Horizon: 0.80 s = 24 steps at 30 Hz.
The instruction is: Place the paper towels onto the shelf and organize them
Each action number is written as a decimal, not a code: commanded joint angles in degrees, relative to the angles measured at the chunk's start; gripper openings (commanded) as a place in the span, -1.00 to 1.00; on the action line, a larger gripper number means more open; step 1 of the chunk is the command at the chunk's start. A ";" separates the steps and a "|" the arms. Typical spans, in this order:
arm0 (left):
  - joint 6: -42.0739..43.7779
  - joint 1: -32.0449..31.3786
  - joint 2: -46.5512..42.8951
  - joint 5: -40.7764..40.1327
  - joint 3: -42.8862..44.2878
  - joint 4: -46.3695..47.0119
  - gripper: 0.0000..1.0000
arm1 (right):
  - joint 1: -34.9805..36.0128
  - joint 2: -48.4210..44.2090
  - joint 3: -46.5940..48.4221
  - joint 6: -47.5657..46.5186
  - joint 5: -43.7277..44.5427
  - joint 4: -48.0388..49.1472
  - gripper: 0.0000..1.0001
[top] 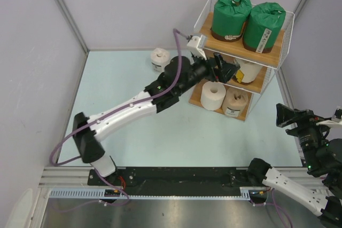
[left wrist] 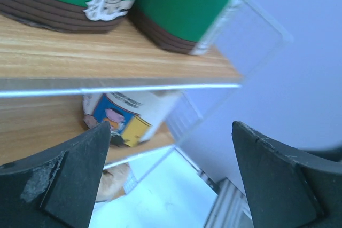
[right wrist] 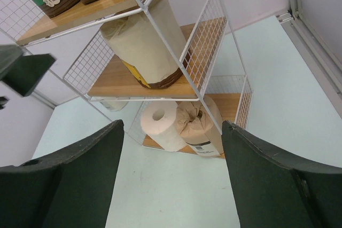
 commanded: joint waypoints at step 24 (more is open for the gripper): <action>-5.28 39.94 4.08 8.50 -9.86 -4.20 1.00 | 2.07 2.31 -0.61 3.77 2.80 2.96 0.58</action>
